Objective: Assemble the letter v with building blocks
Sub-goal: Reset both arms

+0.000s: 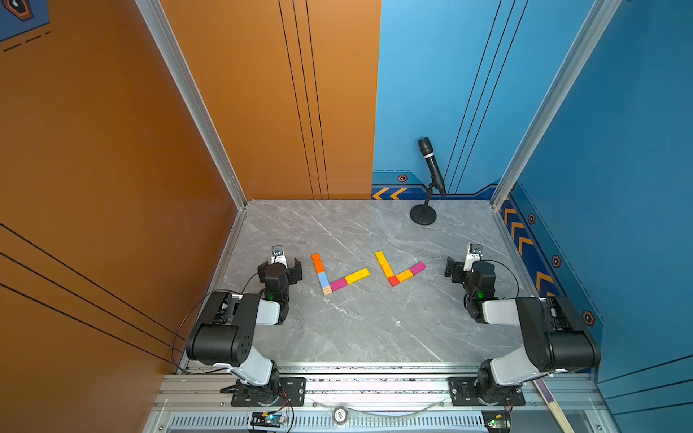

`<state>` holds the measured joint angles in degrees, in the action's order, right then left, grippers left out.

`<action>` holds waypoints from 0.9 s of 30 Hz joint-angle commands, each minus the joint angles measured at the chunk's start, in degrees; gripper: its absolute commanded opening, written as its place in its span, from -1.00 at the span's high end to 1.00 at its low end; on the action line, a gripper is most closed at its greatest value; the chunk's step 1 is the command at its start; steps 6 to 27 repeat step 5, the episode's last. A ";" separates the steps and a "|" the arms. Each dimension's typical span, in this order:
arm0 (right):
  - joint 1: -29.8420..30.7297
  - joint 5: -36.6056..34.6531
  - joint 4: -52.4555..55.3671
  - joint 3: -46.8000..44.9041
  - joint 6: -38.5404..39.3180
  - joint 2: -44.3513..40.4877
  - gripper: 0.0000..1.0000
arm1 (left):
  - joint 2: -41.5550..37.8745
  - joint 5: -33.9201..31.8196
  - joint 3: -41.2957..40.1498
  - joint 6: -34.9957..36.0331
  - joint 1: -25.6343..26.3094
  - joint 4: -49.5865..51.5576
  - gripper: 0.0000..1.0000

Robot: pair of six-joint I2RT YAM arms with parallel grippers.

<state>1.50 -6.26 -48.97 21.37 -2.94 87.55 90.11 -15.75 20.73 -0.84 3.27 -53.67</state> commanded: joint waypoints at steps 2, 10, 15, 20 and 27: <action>-0.09 0.20 0.53 1.03 0.04 0.28 -0.99 | -0.39 2.06 1.08 0.60 -0.61 1.02 -0.95; -0.09 0.22 0.47 1.07 0.04 0.26 -0.99 | -0.65 2.24 0.94 0.63 -0.62 1.02 -0.95; -0.09 0.22 0.47 1.07 0.04 0.26 -0.99 | -0.65 2.24 0.94 0.63 -0.62 1.02 -0.95; -0.09 0.22 0.47 1.07 0.04 0.26 -0.99 | -0.65 2.24 0.94 0.63 -0.62 1.02 -0.95; -0.09 0.22 0.47 1.07 0.04 0.26 -0.99 | -0.65 2.24 0.94 0.63 -0.62 1.02 -0.95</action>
